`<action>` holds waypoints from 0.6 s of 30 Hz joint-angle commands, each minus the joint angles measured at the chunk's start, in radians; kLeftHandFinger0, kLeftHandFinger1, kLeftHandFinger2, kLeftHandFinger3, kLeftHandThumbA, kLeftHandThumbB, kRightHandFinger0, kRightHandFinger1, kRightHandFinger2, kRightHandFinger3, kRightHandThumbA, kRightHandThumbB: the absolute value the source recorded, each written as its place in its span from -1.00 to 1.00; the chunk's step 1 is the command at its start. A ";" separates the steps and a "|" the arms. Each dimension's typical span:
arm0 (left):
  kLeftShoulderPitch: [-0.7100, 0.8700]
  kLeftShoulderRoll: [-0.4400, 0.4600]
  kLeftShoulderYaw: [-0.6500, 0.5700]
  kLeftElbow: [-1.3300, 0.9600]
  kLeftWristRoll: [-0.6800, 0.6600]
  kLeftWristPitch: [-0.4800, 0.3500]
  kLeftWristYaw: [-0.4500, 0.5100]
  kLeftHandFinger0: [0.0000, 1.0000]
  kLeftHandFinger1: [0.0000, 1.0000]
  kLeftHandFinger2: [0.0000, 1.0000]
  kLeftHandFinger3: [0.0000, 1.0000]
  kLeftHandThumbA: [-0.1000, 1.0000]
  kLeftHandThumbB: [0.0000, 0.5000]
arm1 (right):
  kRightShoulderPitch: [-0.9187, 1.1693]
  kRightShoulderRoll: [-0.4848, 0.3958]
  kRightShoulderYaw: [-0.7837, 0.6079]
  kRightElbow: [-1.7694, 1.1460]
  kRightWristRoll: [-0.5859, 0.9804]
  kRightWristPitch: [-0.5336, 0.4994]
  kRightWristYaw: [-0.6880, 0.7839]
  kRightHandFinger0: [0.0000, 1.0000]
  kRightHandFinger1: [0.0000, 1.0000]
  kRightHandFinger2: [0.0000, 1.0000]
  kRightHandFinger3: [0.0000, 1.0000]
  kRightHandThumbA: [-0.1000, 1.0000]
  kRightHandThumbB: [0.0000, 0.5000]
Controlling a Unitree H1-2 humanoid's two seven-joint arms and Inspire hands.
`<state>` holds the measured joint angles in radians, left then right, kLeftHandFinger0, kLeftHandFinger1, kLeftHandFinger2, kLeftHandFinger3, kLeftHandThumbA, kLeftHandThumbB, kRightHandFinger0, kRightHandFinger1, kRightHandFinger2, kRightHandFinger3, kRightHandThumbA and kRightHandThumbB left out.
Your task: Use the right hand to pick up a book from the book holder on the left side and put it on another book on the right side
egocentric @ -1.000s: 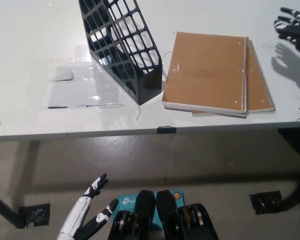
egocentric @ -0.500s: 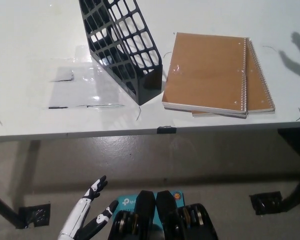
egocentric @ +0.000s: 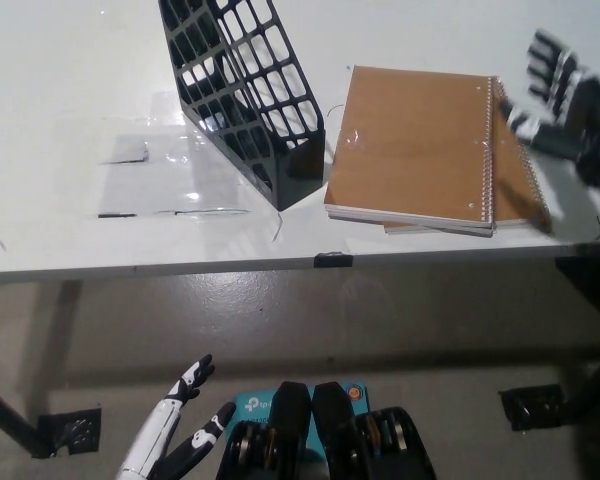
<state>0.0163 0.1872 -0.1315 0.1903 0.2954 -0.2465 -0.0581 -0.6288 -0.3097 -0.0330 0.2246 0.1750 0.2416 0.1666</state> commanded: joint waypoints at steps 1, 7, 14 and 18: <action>-0.021 0.008 0.022 -0.033 -0.017 -0.039 0.024 1.00 1.00 1.00 1.00 0.67 -0.26 | 0.138 -0.007 0.107 -1.083 -0.048 0.036 0.055 1.00 1.00 1.00 1.00 0.26 -0.09; -0.036 0.007 0.026 -0.038 -0.025 -0.015 0.017 1.00 1.00 1.00 1.00 0.67 -0.27 | 0.223 0.018 0.123 -1.119 -0.045 0.013 0.060 1.00 1.00 1.00 1.00 0.26 -0.20; -0.069 0.009 0.026 -0.020 -0.021 -0.024 0.019 1.00 1.00 1.00 1.00 0.69 -0.25 | 0.352 0.079 0.141 -1.149 -0.016 -0.022 0.030 1.00 1.00 1.00 1.00 0.22 -0.20; -0.077 0.013 0.024 -0.028 -0.011 -0.004 0.014 1.00 1.00 1.00 1.00 0.76 -0.27 | 0.422 0.117 0.162 -1.114 -0.058 -0.068 0.025 1.00 1.00 1.00 1.00 -0.03 -0.37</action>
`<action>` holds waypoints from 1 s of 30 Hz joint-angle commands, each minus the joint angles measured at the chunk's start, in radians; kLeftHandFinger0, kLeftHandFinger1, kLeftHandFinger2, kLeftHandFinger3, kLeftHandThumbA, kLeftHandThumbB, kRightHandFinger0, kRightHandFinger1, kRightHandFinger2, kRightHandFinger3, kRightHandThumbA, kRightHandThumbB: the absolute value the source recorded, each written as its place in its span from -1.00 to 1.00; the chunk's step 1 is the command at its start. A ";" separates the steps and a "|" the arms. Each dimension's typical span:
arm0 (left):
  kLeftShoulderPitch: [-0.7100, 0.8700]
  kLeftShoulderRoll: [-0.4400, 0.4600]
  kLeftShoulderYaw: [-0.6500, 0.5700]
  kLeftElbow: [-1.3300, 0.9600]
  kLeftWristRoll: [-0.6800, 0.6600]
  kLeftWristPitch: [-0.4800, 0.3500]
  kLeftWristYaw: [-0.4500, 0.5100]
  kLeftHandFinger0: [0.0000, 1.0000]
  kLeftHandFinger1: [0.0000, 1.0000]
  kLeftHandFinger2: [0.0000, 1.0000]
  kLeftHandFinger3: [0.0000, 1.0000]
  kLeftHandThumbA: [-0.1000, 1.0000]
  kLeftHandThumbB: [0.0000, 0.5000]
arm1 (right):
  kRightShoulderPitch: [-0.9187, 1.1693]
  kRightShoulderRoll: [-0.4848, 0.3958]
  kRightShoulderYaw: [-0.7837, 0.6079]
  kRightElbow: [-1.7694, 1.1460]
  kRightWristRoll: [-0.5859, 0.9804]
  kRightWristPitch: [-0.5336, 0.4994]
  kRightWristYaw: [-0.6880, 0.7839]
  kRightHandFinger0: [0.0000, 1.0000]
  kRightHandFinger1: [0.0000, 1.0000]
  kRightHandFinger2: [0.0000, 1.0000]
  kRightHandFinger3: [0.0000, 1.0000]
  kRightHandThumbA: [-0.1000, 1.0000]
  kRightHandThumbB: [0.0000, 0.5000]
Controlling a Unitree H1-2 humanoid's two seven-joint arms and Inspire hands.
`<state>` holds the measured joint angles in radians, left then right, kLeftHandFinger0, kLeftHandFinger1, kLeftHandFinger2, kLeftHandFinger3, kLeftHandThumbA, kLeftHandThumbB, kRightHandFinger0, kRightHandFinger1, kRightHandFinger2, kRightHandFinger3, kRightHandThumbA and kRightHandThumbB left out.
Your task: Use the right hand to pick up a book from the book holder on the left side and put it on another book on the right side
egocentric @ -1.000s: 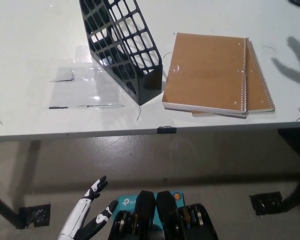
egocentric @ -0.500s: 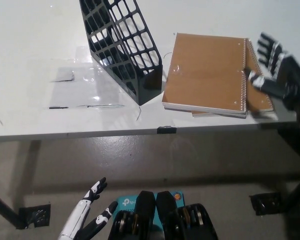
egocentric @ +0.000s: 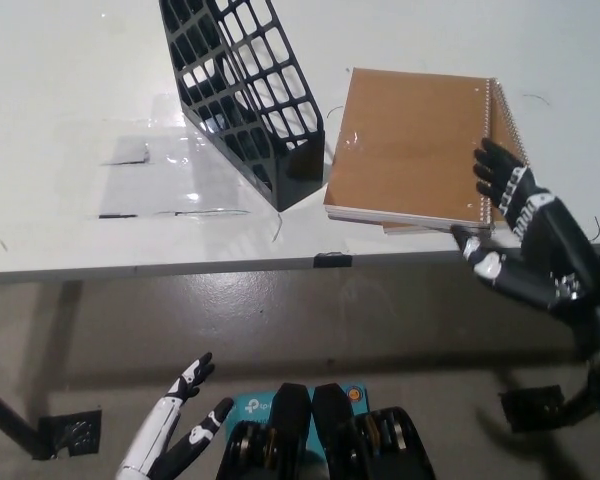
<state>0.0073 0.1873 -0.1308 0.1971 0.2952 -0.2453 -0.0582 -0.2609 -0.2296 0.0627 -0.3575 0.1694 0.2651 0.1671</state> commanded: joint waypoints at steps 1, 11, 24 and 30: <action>-0.070 0.013 0.023 -0.031 -0.010 -0.009 0.016 1.00 1.00 1.00 1.00 0.76 -0.28 | 0.075 0.047 0.073 -0.513 -0.066 -0.098 0.020 1.00 1.00 1.00 1.00 0.12 -0.25; -0.080 0.012 0.025 -0.019 -0.017 -0.036 0.012 1.00 1.00 1.00 1.00 0.75 -0.34 | 0.151 0.133 0.082 0.012 -0.195 -0.238 -0.060 1.00 1.00 1.00 1.00 0.03 -0.30; -0.113 0.011 0.028 -0.022 -0.020 -0.023 0.007 1.00 1.00 1.00 1.00 0.79 -0.40 | 0.104 0.154 0.068 0.439 -0.246 -0.368 -0.087 0.93 1.00 1.00 1.00 -0.19 -0.49; -0.115 0.011 0.025 -0.021 -0.019 -0.024 0.005 1.00 1.00 1.00 1.00 0.81 -0.45 | 0.103 0.148 0.063 0.489 -0.248 -0.403 -0.075 0.80 0.88 1.00 1.00 -0.13 -0.43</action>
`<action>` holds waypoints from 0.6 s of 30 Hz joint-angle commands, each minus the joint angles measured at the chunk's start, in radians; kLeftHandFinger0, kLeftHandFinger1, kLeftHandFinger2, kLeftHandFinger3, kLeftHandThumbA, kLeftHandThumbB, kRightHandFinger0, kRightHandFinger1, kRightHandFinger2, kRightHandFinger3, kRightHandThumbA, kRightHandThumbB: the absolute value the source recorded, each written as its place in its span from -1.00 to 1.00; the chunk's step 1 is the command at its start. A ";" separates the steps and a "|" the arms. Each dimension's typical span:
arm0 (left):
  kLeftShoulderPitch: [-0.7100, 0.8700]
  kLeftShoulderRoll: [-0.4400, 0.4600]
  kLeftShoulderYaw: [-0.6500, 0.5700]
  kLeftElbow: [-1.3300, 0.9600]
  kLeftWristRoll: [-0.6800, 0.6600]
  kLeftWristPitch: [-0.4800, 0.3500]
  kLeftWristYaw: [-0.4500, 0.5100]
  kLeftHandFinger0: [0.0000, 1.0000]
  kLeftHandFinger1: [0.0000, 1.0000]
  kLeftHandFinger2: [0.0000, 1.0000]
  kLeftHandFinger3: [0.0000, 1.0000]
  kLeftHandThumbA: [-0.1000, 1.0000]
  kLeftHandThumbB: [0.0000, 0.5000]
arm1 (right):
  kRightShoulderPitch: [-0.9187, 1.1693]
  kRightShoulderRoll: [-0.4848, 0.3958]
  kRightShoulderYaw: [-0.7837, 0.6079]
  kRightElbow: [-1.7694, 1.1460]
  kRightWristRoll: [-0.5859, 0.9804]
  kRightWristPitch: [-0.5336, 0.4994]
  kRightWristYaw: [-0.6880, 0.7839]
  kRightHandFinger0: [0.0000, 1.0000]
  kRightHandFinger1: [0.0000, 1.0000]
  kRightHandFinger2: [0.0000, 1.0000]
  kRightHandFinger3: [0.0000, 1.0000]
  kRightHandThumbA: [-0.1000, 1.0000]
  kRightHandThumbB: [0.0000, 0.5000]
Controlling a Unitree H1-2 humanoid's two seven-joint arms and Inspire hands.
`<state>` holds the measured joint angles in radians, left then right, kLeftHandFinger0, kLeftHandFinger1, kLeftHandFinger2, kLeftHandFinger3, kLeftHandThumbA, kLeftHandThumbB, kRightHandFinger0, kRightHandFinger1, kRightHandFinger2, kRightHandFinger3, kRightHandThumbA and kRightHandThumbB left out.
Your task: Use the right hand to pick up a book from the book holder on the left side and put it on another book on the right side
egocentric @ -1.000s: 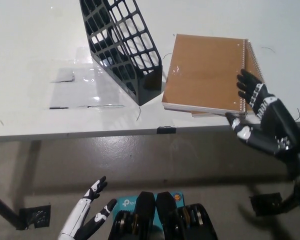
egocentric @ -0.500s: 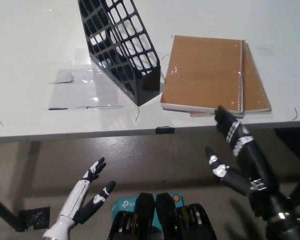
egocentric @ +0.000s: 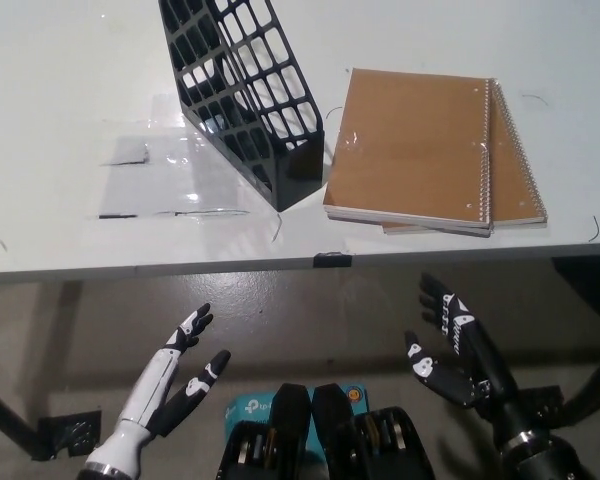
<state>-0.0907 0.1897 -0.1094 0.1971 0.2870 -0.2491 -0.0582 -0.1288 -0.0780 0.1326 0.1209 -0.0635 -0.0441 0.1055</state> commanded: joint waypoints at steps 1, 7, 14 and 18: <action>-0.016 0.009 0.003 -0.022 -0.010 -0.021 0.004 1.00 1.00 1.00 1.00 0.81 -0.45 | -0.028 -0.004 -0.006 0.015 -0.019 -0.095 -0.013 0.79 0.87 1.00 1.00 -0.13 -0.43; -0.012 0.007 0.004 -0.020 -0.013 -0.029 0.007 1.00 1.00 1.00 1.00 0.83 -0.44 | -0.029 -0.010 -0.005 0.029 -0.016 -0.092 -0.002 0.79 0.87 1.00 1.00 -0.07 -0.39; -0.017 0.009 0.005 -0.019 -0.017 -0.029 0.004 1.00 1.00 1.00 1.00 0.84 -0.49 | -0.033 -0.014 0.001 0.011 -0.027 -0.058 0.004 0.79 0.84 1.00 1.00 -0.12 -0.44; -0.019 0.008 0.004 -0.016 -0.010 -0.029 0.009 1.00 1.00 1.00 1.00 0.87 -0.49 | -0.038 -0.017 0.003 0.019 -0.028 -0.062 0.009 0.78 0.83 1.00 1.00 -0.13 -0.43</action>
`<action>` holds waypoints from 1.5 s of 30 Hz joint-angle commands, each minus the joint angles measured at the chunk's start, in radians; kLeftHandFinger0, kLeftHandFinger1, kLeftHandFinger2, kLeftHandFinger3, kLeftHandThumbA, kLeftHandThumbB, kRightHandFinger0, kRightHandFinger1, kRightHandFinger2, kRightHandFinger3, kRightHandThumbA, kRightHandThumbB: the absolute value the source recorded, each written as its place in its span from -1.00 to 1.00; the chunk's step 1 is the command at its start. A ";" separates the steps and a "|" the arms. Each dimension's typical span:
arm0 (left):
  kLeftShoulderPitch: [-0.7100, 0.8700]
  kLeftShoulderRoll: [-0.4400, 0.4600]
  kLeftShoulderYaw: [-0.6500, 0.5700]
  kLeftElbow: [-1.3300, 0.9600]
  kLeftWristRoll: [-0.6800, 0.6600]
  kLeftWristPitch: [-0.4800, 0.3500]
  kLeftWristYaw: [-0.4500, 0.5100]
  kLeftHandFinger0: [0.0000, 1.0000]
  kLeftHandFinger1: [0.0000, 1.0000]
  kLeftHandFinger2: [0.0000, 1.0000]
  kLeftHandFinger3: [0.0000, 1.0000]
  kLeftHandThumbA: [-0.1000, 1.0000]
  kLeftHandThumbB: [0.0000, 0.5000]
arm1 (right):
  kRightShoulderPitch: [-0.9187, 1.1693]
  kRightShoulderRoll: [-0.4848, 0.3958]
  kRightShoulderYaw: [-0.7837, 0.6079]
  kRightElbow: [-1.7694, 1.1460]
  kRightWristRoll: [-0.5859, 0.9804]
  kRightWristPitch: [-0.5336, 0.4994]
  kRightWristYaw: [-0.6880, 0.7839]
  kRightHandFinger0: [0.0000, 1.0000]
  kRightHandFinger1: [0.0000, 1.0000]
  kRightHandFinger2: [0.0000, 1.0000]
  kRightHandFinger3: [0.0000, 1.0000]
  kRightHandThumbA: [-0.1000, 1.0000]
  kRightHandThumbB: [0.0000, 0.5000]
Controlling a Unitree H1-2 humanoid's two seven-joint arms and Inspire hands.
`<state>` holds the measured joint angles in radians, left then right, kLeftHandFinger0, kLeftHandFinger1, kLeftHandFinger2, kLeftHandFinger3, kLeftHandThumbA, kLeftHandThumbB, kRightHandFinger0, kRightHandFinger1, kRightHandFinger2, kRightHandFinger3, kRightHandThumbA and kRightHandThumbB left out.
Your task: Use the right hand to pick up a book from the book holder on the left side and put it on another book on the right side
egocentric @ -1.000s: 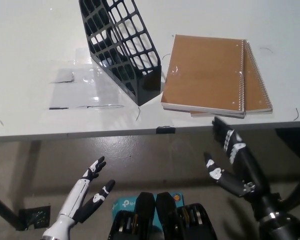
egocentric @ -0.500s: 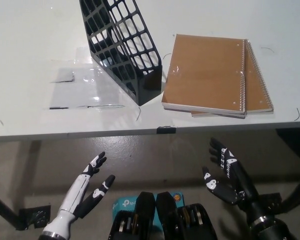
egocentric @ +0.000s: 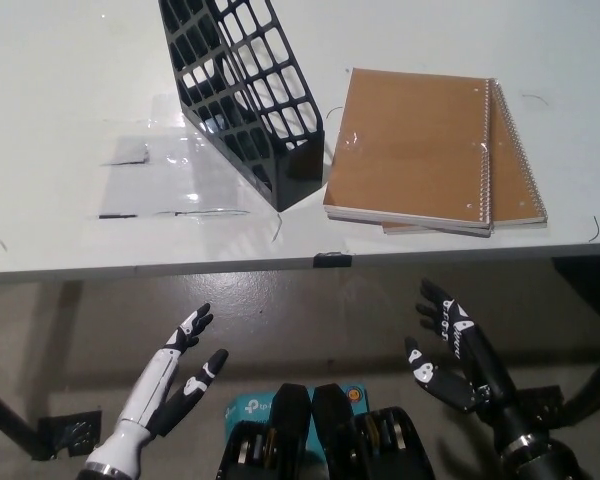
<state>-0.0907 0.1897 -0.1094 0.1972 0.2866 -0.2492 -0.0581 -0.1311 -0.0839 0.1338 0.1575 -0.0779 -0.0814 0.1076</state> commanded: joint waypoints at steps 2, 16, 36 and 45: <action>-0.018 0.007 0.007 -0.017 -0.011 -0.024 0.010 1.00 1.00 1.00 1.00 0.91 -0.47 | -0.043 -0.011 0.005 -0.012 -0.016 -0.023 0.011 0.76 0.81 1.00 1.00 -0.13 -0.41; -0.015 0.004 0.006 -0.007 -0.030 -0.031 0.003 1.00 1.00 1.00 1.00 1.00 -0.43 | -0.044 -0.025 0.025 0.009 -0.035 -0.034 0.021 0.71 0.75 1.00 1.00 -0.16 -0.41; -0.019 0.004 0.005 0.001 -0.058 -0.054 0.001 1.00 1.00 1.00 1.00 1.00 -0.65 | -0.036 -0.050 0.066 0.006 -0.088 -0.060 0.023 0.87 0.86 1.00 1.00 -0.44 -0.56; -0.018 0.003 0.007 -0.002 -0.061 -0.046 0.003 1.00 1.00 1.00 1.00 1.00 -0.60 | -0.042 -0.055 0.077 0.014 -0.104 -0.062 0.025 0.84 0.83 0.98 1.00 -0.44 -0.56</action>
